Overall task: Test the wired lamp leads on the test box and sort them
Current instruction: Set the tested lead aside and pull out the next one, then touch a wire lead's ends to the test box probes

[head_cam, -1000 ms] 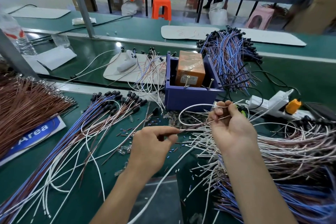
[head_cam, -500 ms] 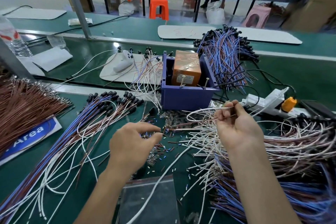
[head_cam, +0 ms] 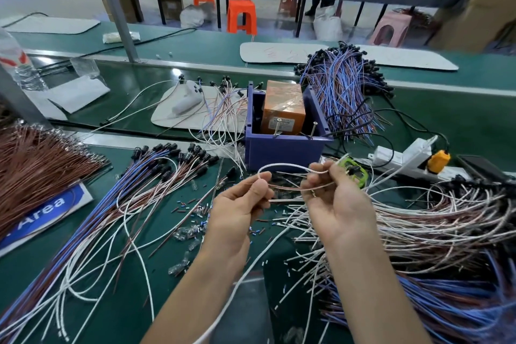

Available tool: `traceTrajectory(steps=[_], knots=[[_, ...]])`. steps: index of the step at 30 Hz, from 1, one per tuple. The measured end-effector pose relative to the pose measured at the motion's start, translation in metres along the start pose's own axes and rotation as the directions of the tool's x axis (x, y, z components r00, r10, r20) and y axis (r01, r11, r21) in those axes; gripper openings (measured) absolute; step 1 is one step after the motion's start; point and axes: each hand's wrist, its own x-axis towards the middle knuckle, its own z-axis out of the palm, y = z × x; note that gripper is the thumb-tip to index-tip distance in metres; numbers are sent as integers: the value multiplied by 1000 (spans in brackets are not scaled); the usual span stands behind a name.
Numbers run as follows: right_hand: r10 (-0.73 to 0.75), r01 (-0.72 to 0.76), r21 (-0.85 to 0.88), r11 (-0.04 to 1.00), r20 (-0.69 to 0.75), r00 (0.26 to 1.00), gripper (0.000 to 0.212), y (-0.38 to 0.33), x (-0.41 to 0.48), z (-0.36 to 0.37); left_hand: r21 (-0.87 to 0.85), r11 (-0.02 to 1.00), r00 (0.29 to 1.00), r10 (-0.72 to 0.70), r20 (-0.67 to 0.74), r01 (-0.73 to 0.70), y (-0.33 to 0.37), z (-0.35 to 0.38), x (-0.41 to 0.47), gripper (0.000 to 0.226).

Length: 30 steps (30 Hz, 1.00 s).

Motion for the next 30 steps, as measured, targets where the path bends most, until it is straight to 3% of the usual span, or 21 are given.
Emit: traceTrajectory(steps=[2,4,9,12,15,18,19,21,22,24,26,29,30], knots=[[-72,72,-351,934,13,997,19,0,-7,-1,5,999,999,38,-18,-37,2,-1,1,14],[-112,149,-594,791,98,989,25,-2,-13,-4,-4,997,996,74,-43,-74,5,-5,1,13],[-15,243,-746,620,299,954,40,-21,-24,-20,79,976,979,203,17,-203,24,-16,-9,13],[120,227,-891,393,294,948,63,-31,-30,-34,203,935,956,286,55,-292,41,-22,-15,18],[1,287,-941,181,292,956,62,-34,-33,-44,256,898,932,357,56,-359,51,-22,-16,13],[-117,471,-846,250,456,882,17,-34,-36,-42,337,860,917,397,28,-382,51,-14,-13,10],[-88,510,-831,222,504,859,20,-31,-39,-38,379,841,913,407,30,-387,50,-11,-11,8],[-52,592,-777,214,596,801,61,-23,-41,-31,473,788,902,429,37,-394,46,-6,-6,8],[-81,614,-733,291,621,780,71,-18,-42,-26,526,753,894,446,36,-397,44,-4,-3,13],[-184,583,-573,576,604,776,70,-13,-42,-17,607,685,880,472,52,-403,41,-2,0,15],[-247,436,-350,829,471,847,56,-17,-38,-8,656,631,873,479,90,-414,39,-1,0,15],[-226,285,-162,945,308,924,32,-28,-29,0,713,579,893,424,152,-396,37,-4,1,17],[-210,247,-109,963,276,938,34,-30,-26,2,723,577,909,376,177,-380,37,-4,3,18]])
